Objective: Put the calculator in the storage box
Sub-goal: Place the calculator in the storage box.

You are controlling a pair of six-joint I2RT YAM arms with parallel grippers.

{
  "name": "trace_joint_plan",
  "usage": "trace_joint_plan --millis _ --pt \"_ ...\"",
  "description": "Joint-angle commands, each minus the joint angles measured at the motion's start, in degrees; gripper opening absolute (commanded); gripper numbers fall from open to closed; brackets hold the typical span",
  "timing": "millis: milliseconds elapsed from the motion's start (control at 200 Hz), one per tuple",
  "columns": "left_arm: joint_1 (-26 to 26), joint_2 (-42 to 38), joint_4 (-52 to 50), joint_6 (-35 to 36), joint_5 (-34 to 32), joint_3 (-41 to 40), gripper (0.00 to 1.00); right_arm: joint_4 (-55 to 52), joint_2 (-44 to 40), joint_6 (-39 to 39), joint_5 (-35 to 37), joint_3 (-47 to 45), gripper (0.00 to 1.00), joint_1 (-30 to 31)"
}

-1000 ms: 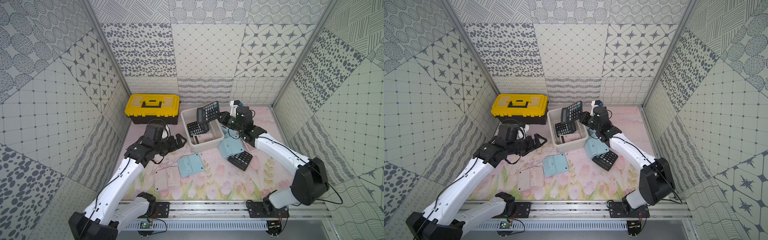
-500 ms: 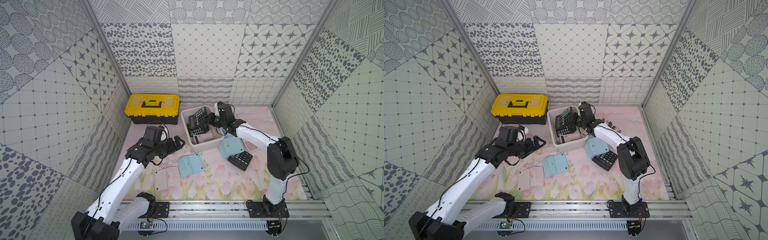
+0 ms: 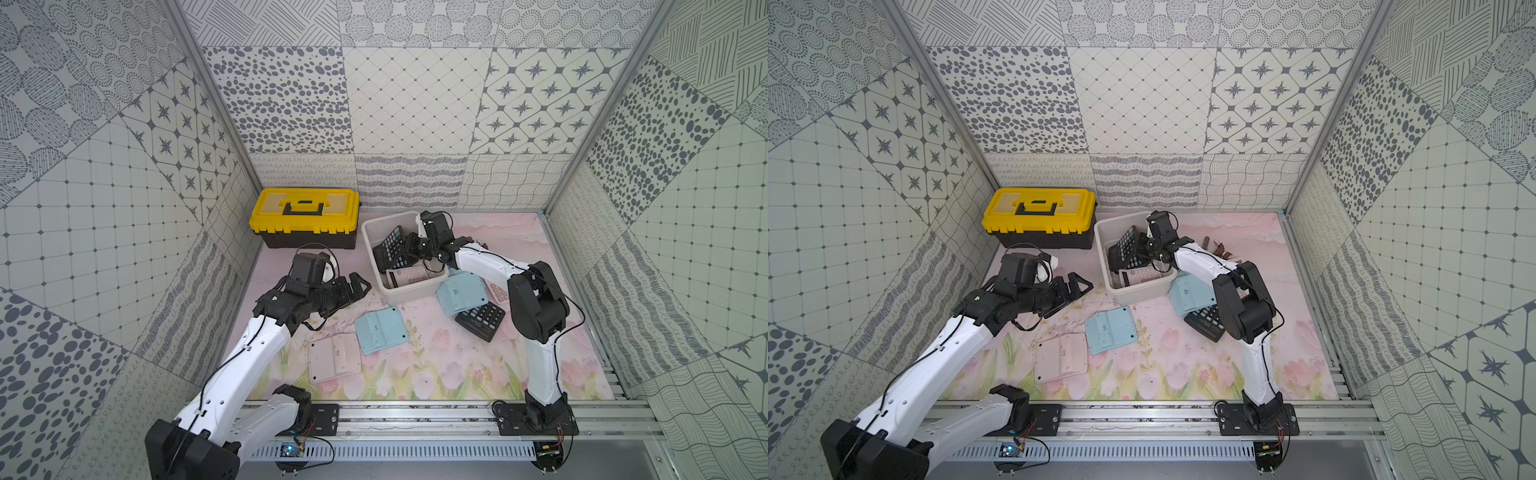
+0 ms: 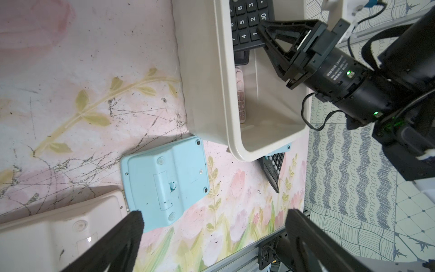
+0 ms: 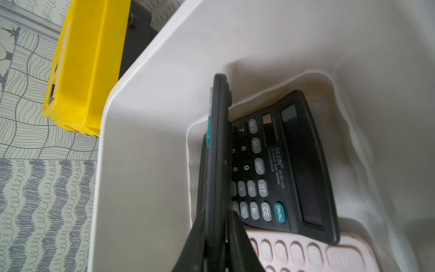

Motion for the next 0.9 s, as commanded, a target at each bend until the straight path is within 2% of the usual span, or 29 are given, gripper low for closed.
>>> trace_joint_plan --millis 0,90,280,465,895 --pt "1.02 0.57 1.98 0.07 2.00 0.09 1.00 2.05 1.50 -0.68 -1.27 2.11 0.00 0.29" --pt "1.03 0.74 2.14 0.01 2.04 0.03 1.00 1.37 2.09 -1.15 -1.10 2.51 0.03 0.29" --pt "1.01 0.96 2.52 -0.39 2.35 -0.37 1.00 -0.92 1.65 -2.50 0.10 3.26 0.23 0.23" --pt "1.01 1.01 2.13 -0.70 2.17 -0.16 1.00 -3.89 0.06 -3.89 1.13 4.27 0.33 0.16" --pt "1.06 0.27 0.68 -1.61 1.37 -0.05 1.00 -9.18 -3.12 -6.49 1.09 7.17 0.40 -1.36"
